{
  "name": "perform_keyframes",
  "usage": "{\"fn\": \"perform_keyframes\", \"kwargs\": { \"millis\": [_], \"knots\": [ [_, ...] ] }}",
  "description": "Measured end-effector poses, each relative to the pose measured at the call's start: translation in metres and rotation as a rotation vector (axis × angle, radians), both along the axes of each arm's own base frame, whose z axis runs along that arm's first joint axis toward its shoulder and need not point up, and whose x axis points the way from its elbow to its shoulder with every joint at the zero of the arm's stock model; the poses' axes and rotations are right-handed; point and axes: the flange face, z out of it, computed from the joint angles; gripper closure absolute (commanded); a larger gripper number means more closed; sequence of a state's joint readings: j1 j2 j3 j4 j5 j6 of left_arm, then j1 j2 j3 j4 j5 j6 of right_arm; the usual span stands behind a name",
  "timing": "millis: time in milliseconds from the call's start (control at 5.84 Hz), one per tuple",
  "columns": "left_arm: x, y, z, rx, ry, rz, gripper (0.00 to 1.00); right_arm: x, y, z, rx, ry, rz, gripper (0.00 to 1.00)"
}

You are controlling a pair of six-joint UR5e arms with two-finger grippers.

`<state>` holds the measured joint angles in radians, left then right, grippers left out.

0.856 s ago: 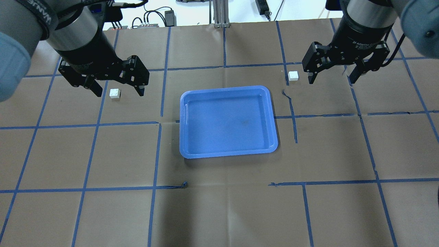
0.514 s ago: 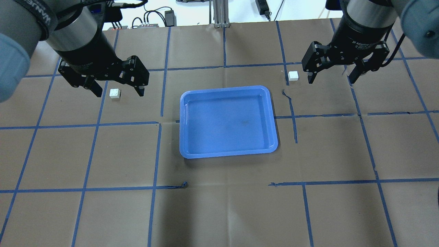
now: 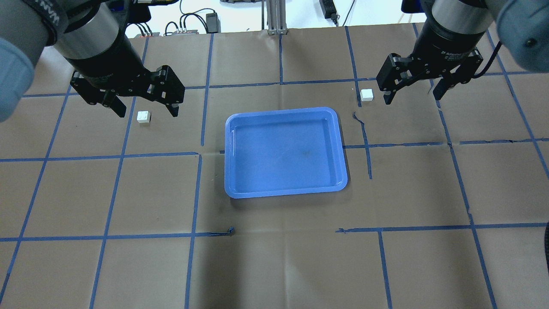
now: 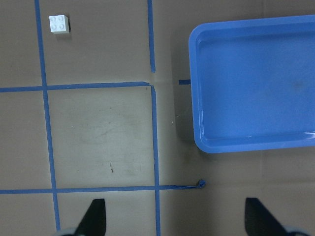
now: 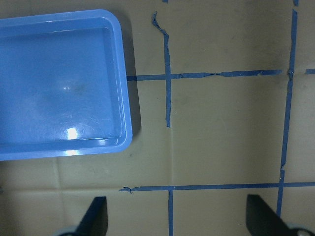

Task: Assemble white blocks and place on blue tray

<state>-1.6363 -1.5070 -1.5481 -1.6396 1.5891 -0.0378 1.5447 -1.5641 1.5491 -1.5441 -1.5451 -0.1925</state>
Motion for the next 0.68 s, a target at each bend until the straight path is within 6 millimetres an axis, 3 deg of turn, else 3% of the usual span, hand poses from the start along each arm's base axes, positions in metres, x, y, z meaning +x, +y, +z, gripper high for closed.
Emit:
{"fn": "perform_keyframes", "kwargs": {
  "millis": [342,514,685],
  "knots": [
    [-0.001,-0.012,-0.025,0.045,-0.004,0.000,0.01,-0.002,-0.013,-0.006,-0.040,0.006,0.365,0.00],
    [-0.001,-0.027,-0.050,0.078,-0.006,0.005,0.01,-0.005,-0.025,-0.018,-0.039,0.010,0.545,0.01],
    [0.017,-0.050,-0.081,0.098,-0.006,0.041,0.01,-0.015,-0.038,-0.028,-0.046,0.012,0.718,0.01]
  ]
}}
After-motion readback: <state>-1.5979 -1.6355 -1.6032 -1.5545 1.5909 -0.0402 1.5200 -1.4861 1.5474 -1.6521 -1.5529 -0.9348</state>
